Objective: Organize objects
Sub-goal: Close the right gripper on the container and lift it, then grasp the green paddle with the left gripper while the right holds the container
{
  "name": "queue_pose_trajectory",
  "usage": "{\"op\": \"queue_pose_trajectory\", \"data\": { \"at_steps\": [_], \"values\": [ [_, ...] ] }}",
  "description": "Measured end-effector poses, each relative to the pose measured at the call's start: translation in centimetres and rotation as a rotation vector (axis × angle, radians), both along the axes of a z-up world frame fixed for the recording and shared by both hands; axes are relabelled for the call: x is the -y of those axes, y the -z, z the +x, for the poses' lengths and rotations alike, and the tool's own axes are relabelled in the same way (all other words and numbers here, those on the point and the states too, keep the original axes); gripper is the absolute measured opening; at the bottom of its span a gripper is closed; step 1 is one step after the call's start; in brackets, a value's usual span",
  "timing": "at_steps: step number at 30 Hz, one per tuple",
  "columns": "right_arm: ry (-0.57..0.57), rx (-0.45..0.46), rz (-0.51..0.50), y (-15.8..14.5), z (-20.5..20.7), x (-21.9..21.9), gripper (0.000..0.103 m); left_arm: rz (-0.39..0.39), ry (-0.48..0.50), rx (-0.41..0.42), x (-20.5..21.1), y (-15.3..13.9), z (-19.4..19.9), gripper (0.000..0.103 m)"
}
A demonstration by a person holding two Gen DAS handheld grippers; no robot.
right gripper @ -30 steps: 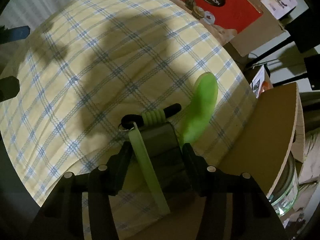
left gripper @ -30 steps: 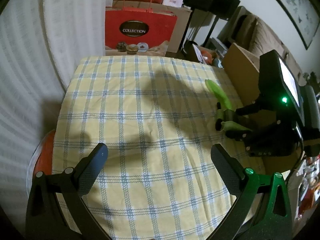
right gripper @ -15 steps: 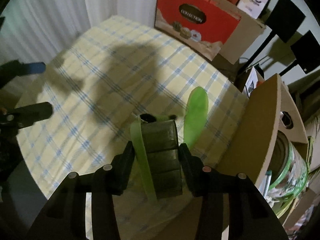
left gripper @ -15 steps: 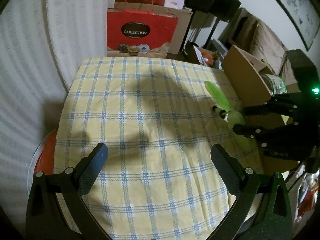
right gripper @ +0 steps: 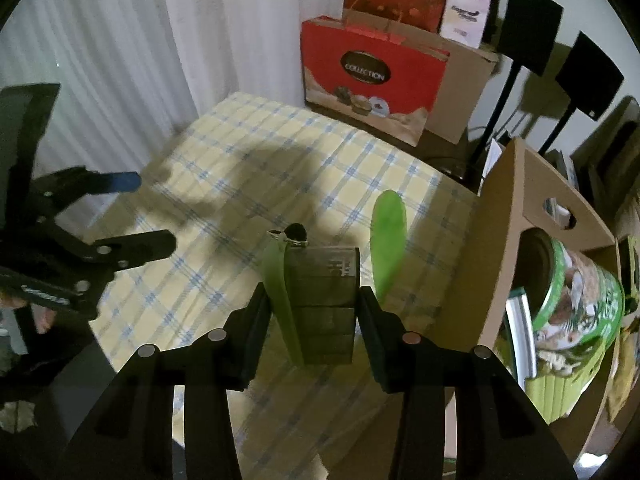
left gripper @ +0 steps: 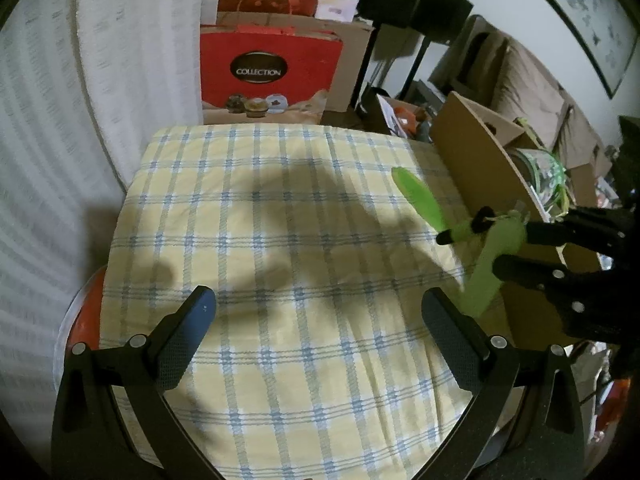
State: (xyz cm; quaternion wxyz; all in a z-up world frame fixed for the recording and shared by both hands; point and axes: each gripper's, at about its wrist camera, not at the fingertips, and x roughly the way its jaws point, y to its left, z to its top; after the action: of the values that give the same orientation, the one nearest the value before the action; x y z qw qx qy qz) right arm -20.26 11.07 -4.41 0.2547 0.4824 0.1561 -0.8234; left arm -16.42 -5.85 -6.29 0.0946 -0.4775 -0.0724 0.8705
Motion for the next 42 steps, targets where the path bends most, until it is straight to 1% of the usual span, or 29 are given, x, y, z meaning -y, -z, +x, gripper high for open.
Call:
{"op": "queue_pose_trajectory", "data": {
  "at_steps": [7, 12, 17, 22, 26, 32, 37, 38, 40, 42],
  "values": [
    [0.042, -0.025, -0.089, -1.7, 1.5, -2.2, 0.044, 0.03, 0.001, 0.011, -1.3, -0.1, -1.0, 0.103],
    [0.102, -0.04, -0.14, -3.1, 2.3, -4.6, 0.044, 0.091, -0.009, 0.042, -2.8, 0.0, -3.4, 0.103],
    [0.146, -0.055, -0.164, -4.4, 2.8, -6.8, 0.044, 0.105, -0.017, 0.071, -4.8, 0.6, -6.0, 0.103],
    [0.176, -0.062, -0.221, -6.0, 3.3, -8.7, 0.044, 0.075, -0.009, 0.105, -8.0, 1.8, -8.5, 0.103],
    [0.196, -0.073, -0.263, -7.2, 3.8, -10.2, 0.044, 0.026, -0.004, 0.131, -10.7, 3.1, -10.2, 0.102],
    [0.222, -0.094, -0.306, -9.2, 4.4, -12.2, 0.044, -0.023, -0.011, 0.124, -13.4, 4.0, -11.8, 0.102],
    [0.24, -0.107, -0.31, -9.9, 4.7, -13.6, 0.043, -0.058, -0.018, 0.136, -15.0, 5.2, -12.9, 0.095],
    [0.244, -0.108, -0.31, -9.9, 4.8, -13.9, 0.043, -0.061, -0.02, 0.136, -15.3, 5.5, -13.1, 0.094],
    [0.254, -0.108, -0.309, -9.7, 4.9, -14.3, 0.043, -0.069, -0.026, 0.136, -15.5, 5.8, -13.4, 0.089],
    [0.263, -0.103, -0.306, -9.4, 5.2, -14.7, 0.043, -0.096, -0.03, 0.122, -16.0, 6.0, -13.6, 0.088]
  ]
}}
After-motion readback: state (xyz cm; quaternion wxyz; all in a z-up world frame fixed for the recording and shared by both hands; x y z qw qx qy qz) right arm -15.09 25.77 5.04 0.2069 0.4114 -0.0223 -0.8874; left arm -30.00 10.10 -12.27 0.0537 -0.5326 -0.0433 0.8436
